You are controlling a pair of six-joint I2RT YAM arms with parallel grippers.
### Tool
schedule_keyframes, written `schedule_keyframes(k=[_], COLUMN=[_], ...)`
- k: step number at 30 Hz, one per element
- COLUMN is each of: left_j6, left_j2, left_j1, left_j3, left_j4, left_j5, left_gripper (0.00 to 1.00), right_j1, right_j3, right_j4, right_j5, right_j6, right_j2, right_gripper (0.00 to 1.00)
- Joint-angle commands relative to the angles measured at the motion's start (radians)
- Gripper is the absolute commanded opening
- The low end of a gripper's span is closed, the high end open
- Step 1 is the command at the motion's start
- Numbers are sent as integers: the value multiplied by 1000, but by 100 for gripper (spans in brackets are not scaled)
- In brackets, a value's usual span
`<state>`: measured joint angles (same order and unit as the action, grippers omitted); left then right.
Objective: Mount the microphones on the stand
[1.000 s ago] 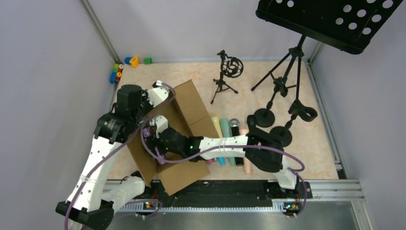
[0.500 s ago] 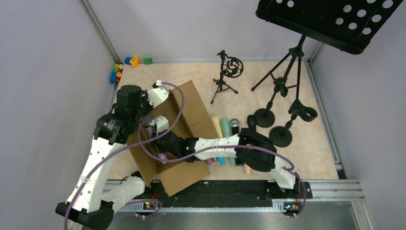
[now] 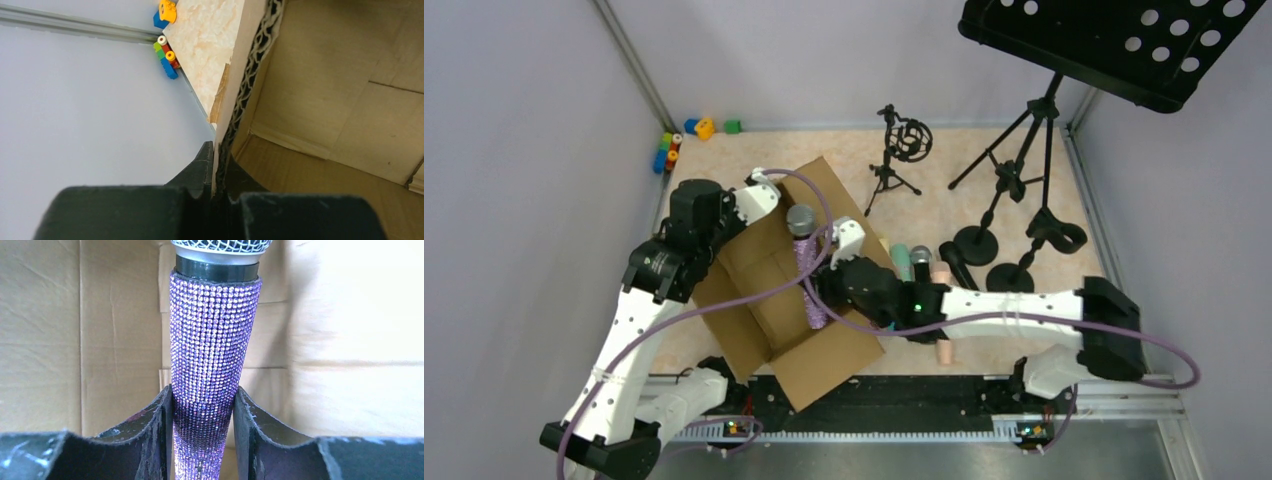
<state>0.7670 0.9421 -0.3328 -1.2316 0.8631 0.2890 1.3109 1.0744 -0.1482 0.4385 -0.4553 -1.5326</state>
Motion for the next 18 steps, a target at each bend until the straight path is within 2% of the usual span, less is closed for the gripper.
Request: schedule_keyframes(k=[1, 7, 17, 18], left_j6=[50, 69, 112, 116], left_j2=[-15, -7, 18, 21], left_j1=[6, 7, 23, 28], left_j3=[1, 12, 91, 101], left_j4=[-123, -150, -246, -262], left_j5=[73, 105, 168, 164], left_gripper=[0, 0, 0, 5], right_j1=[-15, -154, -293, -294], right_j3=[-92, -204, -295, -301], right_j4=[55, 231, 353, 354], right_j5=[121, 164, 168, 168], right_j6=[-42, -136, -173, -173], right_j2=[188, 289, 222, 212], right_gripper=[0, 0, 0, 1])
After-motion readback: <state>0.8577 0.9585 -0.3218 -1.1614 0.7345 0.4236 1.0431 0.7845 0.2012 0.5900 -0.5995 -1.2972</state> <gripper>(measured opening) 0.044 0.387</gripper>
